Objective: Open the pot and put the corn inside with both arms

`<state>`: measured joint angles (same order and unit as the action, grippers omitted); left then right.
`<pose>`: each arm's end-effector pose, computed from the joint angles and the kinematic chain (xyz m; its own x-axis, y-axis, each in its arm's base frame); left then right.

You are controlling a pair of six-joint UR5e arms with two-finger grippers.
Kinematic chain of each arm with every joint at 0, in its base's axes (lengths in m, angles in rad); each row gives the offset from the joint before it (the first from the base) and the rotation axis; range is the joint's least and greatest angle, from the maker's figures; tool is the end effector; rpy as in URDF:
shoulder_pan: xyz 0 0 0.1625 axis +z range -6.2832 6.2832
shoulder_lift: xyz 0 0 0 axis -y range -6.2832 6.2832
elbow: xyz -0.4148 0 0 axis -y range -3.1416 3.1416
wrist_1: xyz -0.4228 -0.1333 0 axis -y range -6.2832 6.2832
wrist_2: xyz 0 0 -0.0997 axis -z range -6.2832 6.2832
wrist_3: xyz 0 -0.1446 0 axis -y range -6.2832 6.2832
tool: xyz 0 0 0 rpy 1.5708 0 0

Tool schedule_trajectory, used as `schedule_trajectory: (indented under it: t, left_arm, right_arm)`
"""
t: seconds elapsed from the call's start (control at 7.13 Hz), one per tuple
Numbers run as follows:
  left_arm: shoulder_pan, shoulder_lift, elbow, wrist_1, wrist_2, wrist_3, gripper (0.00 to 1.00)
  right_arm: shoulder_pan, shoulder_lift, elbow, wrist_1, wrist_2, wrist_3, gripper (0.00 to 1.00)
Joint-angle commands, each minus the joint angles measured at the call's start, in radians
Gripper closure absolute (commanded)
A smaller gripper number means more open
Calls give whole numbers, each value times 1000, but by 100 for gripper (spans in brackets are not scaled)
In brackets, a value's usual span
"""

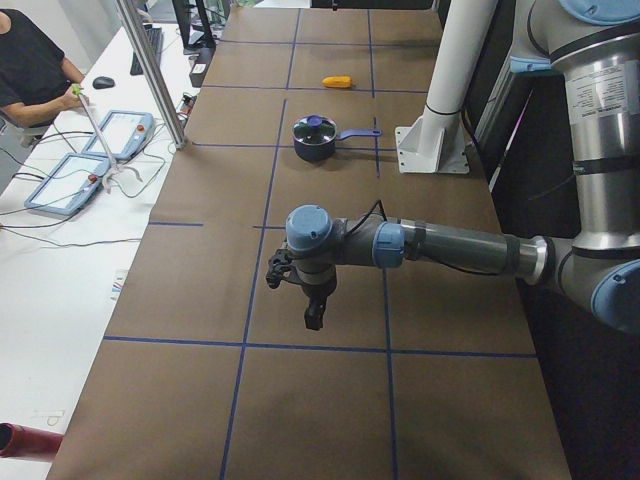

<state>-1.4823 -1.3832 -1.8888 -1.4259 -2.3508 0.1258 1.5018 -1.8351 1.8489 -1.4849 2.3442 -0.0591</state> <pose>0.0074 -0.4411 0.6193 0.6923 0.1772 -0.6995 -0.1766 0.9815 0.0739 0.0030 -0.4251 0.6501 0.7038 -0.1771 0.6880 0.1104 0.9839 0.1404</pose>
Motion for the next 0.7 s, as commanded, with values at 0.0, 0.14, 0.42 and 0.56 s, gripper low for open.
schedule_trajectory:
  t: [0.0, 0.14, 0.42, 0.56]
  left_arm:
    - [-10, -37, -13, 89, -1, 9, 0]
    - [-10, -40, -24, 96, 2, 11, 0]
    - [-10, -34, -27, 94, 11, 9, 0]
    - [-12, -34, -33, 94, 10, 9, 0]
  right_arm:
    - [0, -6, 3, -2, 4, 4, 0]
    - [0, -6, 3, -2, 4, 4, 0]
    - [0, -6, 1, -2, 6, 4, 0]
    - [0, -4, 1, -2, 6, 4, 0]
